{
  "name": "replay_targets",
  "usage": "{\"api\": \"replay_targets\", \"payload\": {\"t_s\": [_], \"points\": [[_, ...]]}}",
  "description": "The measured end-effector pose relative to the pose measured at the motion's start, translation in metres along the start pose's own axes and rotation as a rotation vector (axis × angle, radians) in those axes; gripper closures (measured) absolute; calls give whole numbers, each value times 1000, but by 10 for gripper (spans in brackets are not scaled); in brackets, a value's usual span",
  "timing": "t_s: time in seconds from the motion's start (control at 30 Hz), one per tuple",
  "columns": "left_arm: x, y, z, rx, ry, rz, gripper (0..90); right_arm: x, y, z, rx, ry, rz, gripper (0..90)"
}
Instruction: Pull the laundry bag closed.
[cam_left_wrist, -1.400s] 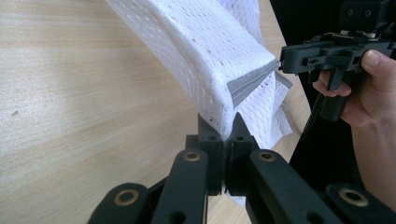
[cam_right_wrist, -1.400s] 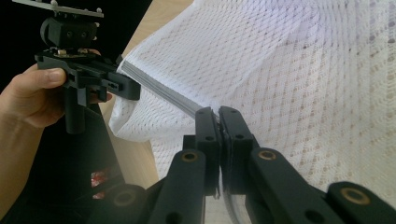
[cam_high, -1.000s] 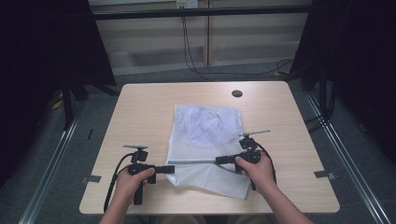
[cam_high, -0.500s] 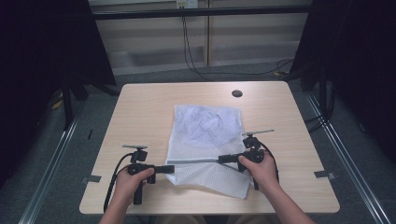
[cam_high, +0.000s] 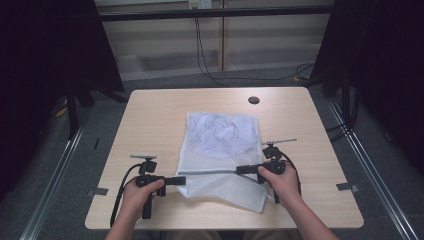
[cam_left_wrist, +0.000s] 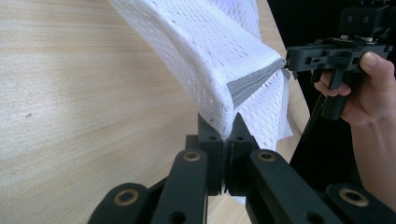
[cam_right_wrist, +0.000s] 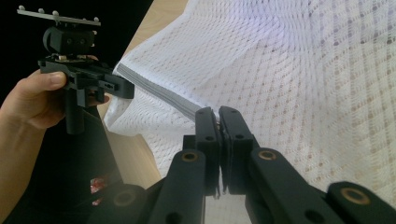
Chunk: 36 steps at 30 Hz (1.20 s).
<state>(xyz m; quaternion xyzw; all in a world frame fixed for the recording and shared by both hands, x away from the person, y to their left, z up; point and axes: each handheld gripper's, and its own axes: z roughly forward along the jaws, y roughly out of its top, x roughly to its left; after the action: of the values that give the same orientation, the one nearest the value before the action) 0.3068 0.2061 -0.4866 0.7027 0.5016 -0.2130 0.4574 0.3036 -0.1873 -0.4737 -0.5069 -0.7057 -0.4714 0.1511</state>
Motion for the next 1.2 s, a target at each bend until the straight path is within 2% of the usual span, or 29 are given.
{"api": "replay_targets", "payload": {"t_s": [0.3, 0.53, 0.57, 0.63, 0.67, 0.87, 1.03, 1.07, 1.2], "points": [[1, 1, 0, 7, 0, 8, 880, 0, -1, 0, 0, -5, 0, 871], [1, 1, 1, 7, 3, -3, 880, -1, -1, -2, -1, -13, 5, 871], [2, 1, 0, 6, 7, 12, 881, -2, -1, -3, -3, -12, 8, 871], [1, 1, 0, 8, 2, 11, 880, -2, -1, -3, -7, -15, 10, 871], [1, 2, 0, 9, 9, 23, 881, -3, -2, -4, -8, -12, 13, 871], [0, 1, 0, 6, 8, 11, 880, -3, -2, -3, -5, -14, 14, 871], [1, 2, -1, 15, 18, 20, 881, -3, -2, -5, -6, -20, 6, 871], [0, 1, -1, 10, 13, 2, 881, -3, -2, -5, -6, -23, 11, 871], [2, 1, -2, 10, 14, 12, 881, -5, -3, -9, -18, -23, 14, 871]]}}
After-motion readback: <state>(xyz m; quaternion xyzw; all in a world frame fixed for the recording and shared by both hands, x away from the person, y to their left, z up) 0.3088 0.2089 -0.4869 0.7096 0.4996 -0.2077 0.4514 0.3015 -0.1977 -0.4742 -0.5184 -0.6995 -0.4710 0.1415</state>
